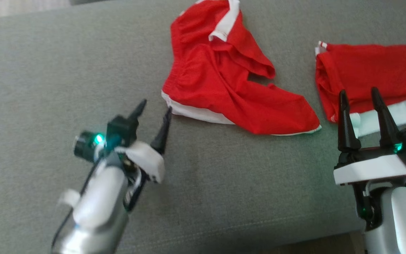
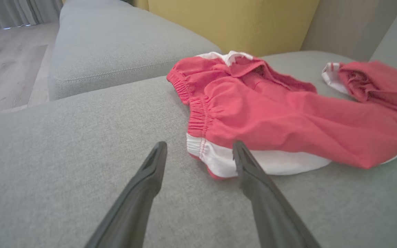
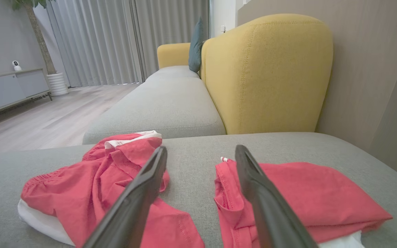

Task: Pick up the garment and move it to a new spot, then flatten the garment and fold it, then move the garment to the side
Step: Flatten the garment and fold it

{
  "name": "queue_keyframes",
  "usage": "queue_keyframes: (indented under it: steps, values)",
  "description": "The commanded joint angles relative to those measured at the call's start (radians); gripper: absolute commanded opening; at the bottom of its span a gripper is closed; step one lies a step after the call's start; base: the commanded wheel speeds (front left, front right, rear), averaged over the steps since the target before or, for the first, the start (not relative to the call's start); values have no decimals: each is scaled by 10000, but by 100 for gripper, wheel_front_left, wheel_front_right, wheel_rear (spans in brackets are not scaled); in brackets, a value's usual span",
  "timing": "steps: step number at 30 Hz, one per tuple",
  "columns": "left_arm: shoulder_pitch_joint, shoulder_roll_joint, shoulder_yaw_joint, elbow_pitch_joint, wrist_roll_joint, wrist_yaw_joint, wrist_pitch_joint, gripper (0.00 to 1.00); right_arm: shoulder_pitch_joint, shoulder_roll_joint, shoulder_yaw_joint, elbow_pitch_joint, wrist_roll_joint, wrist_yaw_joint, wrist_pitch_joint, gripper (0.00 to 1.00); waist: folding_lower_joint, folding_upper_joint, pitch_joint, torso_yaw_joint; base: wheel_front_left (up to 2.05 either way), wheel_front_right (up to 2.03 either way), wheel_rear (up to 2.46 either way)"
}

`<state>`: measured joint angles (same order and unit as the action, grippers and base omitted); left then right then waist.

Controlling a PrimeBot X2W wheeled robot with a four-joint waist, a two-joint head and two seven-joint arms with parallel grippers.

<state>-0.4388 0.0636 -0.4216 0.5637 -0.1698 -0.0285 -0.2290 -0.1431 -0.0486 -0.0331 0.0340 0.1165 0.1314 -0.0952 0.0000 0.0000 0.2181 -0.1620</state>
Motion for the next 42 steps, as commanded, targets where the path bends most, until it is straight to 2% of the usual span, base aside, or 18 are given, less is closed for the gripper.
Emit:
queue_keyframes:
  steps: [1, 10, 18, 19, 20, 21, 22, 26, 32, 36, 42]
  values:
    - [-546, 280, 234, -108, 131, -68, -18, 100, -288, -18, 253, -394, 98, -7, 26, 100, 0, 0, 186, -176, 0, 0, 0]
    - [-2379, 753, -467, 2111, 736, -649, -6, 100, -481, -17, 327, -400, 172, -7, -17, 100, 0, 0, 648, -673, 0, 0, 0]
    - [-2939, 818, -728, 3044, 788, -751, -219, 100, -517, -17, 243, -315, 203, -7, -78, 100, 0, 0, 746, -872, 0, 0, 0]
    - [-2975, 809, -710, 3105, 757, -742, -239, 85, -502, -17, 237, -293, 198, -7, -67, 100, 0, 0, 746, -879, 0, 0, 0]
    - [-3006, 801, -692, 3146, 724, -738, -257, 38, -476, -17, 241, -254, 187, -7, -29, 100, 0, 0, 747, -878, 0, 0, 0]
    - [-3026, 790, -665, 3161, 679, -736, -274, 5, -443, -17, 249, -196, 187, -7, 34, 100, 0, 0, 744, -869, 0, 0, 0]
    - [-3034, 777, -639, 3142, 634, -737, -288, 0, -403, -17, 259, -110, 166, -7, 131, 100, 0, 0, 737, -855, 0, 0, 0]
    - [-2952, 692, -554, 2871, 482, -692, -319, 0, -208, -17, 428, 364, -22, -7, 576, 100, 0, 0, 658, -702, 0, 0, 0]
    - [-2616, 601, -543, 2195, 420, -577, -324, 0, 22, -19, 1213, 1053, -1231, -7, 981, 100, 0, 0, 547, -389, 0, 0, 0]
    - [-2455, 538, -604, 2029, 416, -538, -326, 0, 96, -725, 1737, 1916, -2610, -7, 1094, 100, 0, 0, 493, -265, 0, 0, 0]
    - [-2446, 491, -618, 1976, 390, -506, -326, 0, -264, -1204, 2106, 2538, -3283, -7, 1068, 100, 0, 0, 467, -301, 0, 0, 0]
